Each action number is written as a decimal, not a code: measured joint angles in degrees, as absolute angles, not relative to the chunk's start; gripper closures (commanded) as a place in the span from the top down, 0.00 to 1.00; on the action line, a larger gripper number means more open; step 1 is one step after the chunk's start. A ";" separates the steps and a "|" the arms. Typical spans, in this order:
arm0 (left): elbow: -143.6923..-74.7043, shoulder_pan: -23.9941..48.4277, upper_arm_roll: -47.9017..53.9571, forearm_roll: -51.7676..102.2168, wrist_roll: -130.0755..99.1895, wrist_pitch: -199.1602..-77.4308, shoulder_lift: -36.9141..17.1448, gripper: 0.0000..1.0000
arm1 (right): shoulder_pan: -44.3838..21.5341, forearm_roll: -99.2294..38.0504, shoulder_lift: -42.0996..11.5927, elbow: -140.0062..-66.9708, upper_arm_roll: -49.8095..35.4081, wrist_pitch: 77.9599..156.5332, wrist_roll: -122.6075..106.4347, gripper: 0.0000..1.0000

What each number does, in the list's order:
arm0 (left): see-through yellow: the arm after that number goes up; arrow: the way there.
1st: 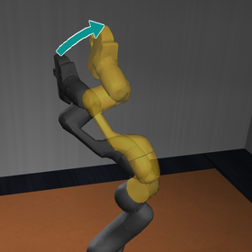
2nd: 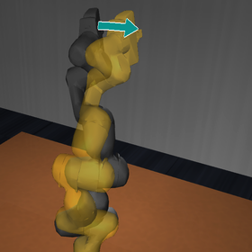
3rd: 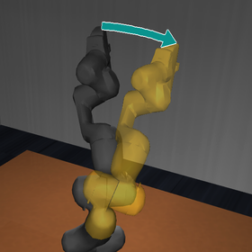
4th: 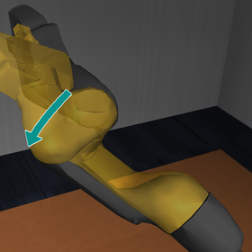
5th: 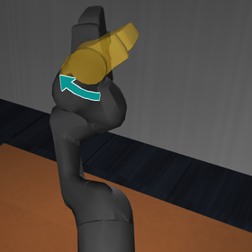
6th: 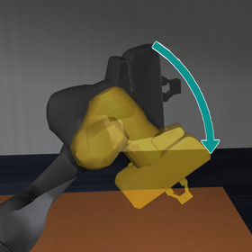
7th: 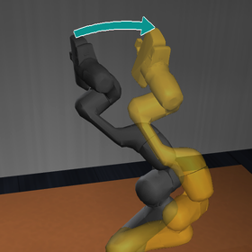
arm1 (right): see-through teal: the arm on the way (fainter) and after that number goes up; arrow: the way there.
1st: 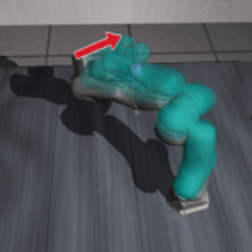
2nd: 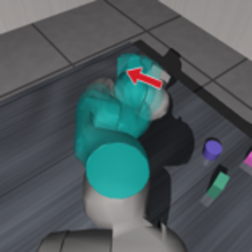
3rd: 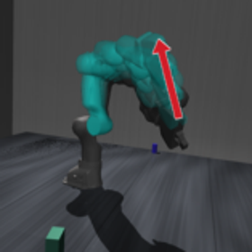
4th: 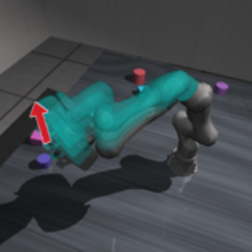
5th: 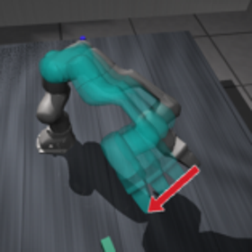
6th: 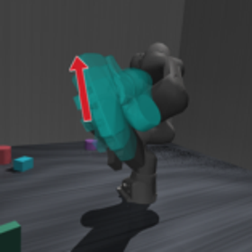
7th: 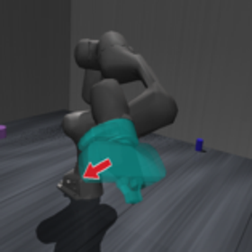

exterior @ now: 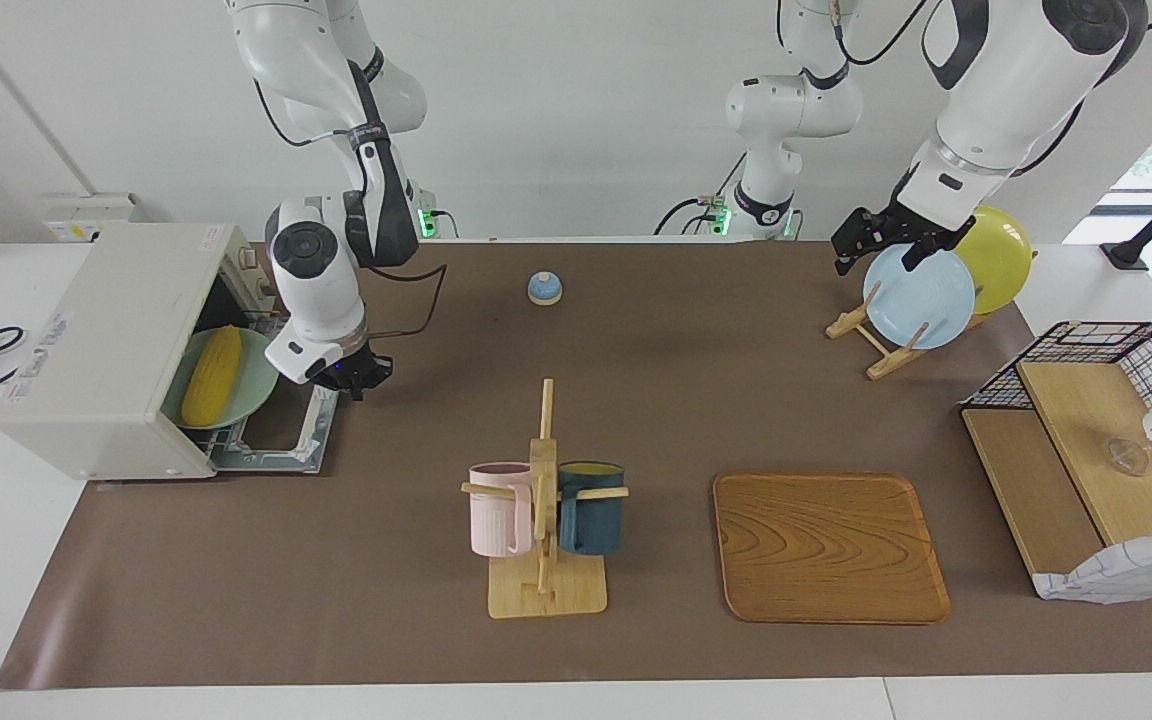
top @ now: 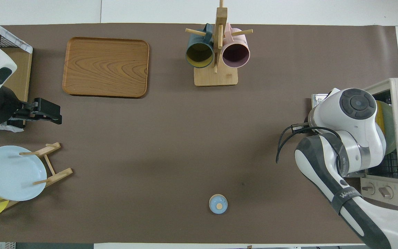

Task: Put corn in oven
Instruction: 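Release the plate and withdraw the right gripper from the oven, then push the oven door closed with the right gripper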

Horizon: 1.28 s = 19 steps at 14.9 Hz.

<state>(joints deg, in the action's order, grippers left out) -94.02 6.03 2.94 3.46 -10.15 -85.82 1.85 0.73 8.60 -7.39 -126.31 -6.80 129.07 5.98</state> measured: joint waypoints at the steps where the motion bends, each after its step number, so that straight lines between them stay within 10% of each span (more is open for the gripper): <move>1: -94.02 6.03 2.94 3.46 -10.15 -85.82 1.85 1.00 | 1.11 8.60 -7.88 -126.36 -6.80 129.31 5.99 0.00; 10: -94.02 6.02 2.95 3.46 -10.15 -85.82 1.85 1.00 | 1.68 11.91 -8.32 -129.85 -6.77 132.03 5.99 0.00; 19: -94.02 6.02 2.95 3.46 -10.15 -85.82 1.85 1.00 | 0.02 21.91 -7.19 -120.57 -8.34 113.89 3.68 0.00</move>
<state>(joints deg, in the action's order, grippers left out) -94.02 6.02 2.95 3.46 -10.15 -85.82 1.85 0.02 21.91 -7.19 -120.57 -8.34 113.89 3.68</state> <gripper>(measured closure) 0.000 0.991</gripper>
